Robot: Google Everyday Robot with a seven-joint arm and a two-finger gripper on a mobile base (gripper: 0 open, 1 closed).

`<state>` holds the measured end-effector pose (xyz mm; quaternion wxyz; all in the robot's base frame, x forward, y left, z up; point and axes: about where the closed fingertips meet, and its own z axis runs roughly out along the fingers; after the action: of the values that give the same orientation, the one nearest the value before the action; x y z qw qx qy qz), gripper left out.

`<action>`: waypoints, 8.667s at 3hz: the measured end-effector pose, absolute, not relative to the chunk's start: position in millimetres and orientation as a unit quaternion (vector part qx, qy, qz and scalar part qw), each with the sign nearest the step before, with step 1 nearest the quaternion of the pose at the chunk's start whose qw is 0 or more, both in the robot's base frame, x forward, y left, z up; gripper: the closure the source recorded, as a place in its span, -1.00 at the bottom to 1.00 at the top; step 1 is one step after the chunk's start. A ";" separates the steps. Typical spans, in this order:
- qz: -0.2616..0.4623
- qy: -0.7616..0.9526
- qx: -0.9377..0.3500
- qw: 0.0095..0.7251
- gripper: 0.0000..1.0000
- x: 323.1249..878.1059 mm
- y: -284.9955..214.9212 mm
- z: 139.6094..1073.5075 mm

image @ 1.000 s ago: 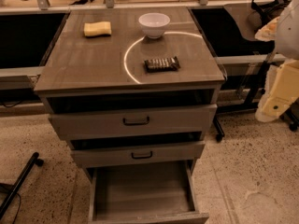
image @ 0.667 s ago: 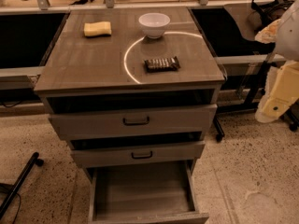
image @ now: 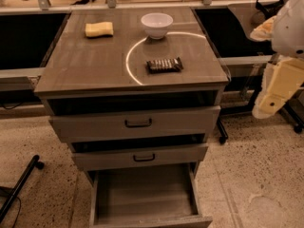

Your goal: Place rxbar chocolate into bottom drawer

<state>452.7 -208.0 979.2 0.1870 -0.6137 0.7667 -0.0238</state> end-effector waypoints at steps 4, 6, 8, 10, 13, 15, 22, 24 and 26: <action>0.060 0.731 -0.651 0.195 -1.00 568.1 -137.7 934.9; 0.071 0.727 -0.650 0.210 -1.00 576.4 -134.2 932.5; 0.112 0.721 -0.641 0.241 -1.00 627.4 -114.2 910.7; 0.125 0.726 -0.630 0.246 -1.00 670.4 -94.1 878.4; 0.144 0.728 -0.634 0.216 -1.00 703.1 -66.8 838.9; 0.148 0.722 -0.646 0.199 -0.62 705.5 -56.6 823.9; 0.205 0.659 -0.672 0.270 1.00 619.3 -36.7 851.9; 0.190 0.668 -0.660 0.288 1.00 562.1 -55.1 821.3; 0.196 0.694 -0.619 0.310 1.00 518.8 -86.1 742.2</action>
Offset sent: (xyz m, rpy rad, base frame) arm 0.0931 0.0539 -0.0214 0.0859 0.0679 0.1821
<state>518.8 -86.1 742.2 0.3103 -0.6195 0.6940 0.1959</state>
